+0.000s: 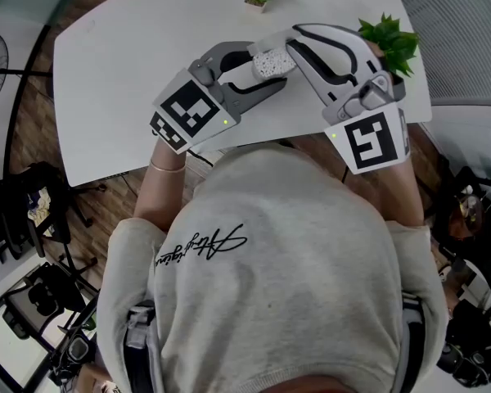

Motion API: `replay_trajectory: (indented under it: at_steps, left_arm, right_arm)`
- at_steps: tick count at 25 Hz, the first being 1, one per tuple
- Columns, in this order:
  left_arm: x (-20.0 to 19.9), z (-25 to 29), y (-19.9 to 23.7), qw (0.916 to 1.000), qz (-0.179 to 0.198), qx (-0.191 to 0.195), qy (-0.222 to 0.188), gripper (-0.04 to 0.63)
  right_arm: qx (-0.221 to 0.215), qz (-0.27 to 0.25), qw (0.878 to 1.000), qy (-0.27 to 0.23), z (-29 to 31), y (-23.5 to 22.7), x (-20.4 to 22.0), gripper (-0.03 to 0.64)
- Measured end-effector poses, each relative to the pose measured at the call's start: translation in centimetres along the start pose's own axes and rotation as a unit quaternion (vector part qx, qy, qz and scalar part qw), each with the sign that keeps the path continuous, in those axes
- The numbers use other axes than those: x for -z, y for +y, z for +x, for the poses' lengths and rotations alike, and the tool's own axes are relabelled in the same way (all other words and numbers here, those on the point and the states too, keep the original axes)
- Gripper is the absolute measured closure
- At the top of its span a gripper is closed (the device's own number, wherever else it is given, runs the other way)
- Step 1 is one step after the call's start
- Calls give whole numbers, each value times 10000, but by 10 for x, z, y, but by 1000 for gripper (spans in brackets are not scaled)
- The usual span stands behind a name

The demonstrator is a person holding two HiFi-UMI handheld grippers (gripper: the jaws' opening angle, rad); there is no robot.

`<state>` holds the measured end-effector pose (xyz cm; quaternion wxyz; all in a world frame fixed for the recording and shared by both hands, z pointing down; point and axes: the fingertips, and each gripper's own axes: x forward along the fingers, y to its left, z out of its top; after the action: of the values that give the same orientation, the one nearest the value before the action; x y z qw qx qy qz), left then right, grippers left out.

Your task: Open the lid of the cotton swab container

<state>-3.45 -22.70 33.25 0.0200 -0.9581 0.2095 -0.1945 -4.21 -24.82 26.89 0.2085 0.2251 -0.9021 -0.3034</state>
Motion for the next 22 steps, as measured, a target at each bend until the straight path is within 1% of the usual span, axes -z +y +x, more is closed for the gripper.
replay_trajectory:
  at_steps: [6, 10, 16, 19, 22]
  left_arm:
    - [-1, -2, 10, 9998, -81, -190, -78, 410]
    - [-2, -3, 10, 9998, -78, -185, -82, 410]
    - [-2, 4, 3, 9998, 181, -78, 17, 410]
    - [-6, 7, -3, 9991, 431, 25, -3, 410]
    - [-12, 10, -9, 9983, 571, 127, -64, 410]
  right_arm:
    - [-17, 28, 10000, 5, 0, 0, 3, 535]
    - [23, 71, 10000, -46, 0, 0, 3, 532]
    - [82, 19, 10000, -41, 4, -9, 3, 546]
    - [98, -42, 9999, -5, 6, -14, 3, 567]
    - [131, -38, 9999, 106, 8, -17, 7, 578]
